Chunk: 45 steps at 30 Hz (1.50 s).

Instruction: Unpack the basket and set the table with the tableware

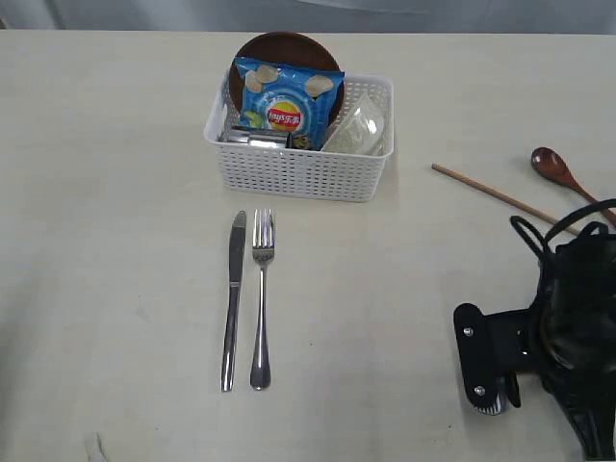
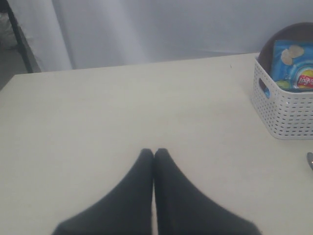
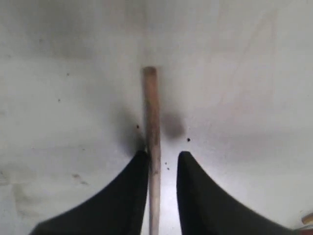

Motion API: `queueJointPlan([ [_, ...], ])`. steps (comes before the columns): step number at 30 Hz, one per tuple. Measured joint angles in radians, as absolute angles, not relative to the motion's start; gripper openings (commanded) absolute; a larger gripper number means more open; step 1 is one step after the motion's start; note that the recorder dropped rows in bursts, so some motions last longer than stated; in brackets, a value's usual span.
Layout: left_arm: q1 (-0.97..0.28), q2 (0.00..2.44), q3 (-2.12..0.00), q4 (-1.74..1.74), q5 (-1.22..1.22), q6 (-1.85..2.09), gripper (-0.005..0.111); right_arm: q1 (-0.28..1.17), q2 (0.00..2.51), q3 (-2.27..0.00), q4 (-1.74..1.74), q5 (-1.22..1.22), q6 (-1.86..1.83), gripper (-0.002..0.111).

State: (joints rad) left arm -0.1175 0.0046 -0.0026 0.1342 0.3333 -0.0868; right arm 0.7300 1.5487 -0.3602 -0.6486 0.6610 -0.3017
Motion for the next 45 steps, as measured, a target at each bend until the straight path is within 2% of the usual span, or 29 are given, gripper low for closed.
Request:
queueJointPlan([
  [8,-0.118,0.005,-0.003,0.134,0.333,-0.087,0.0,0.73,1.585,-0.378,-0.695,0.69,-0.349,-0.001],
  [25,-0.118,0.005,-0.003,0.134,0.333,-0.087,0.0,0.728,1.611,-0.599,-0.672,0.576,-0.366,-0.001],
  [37,-0.118,0.005,-0.003,0.134,0.333,-0.087,0.0,0.599,1.751,-0.768,-0.722,0.522,-0.228,-0.001],
  [45,-0.118,0.005,-0.003,0.134,0.333,-0.087,0.0,0.59,1.84,-0.797,-0.778,0.504,-0.158,-0.001],
])
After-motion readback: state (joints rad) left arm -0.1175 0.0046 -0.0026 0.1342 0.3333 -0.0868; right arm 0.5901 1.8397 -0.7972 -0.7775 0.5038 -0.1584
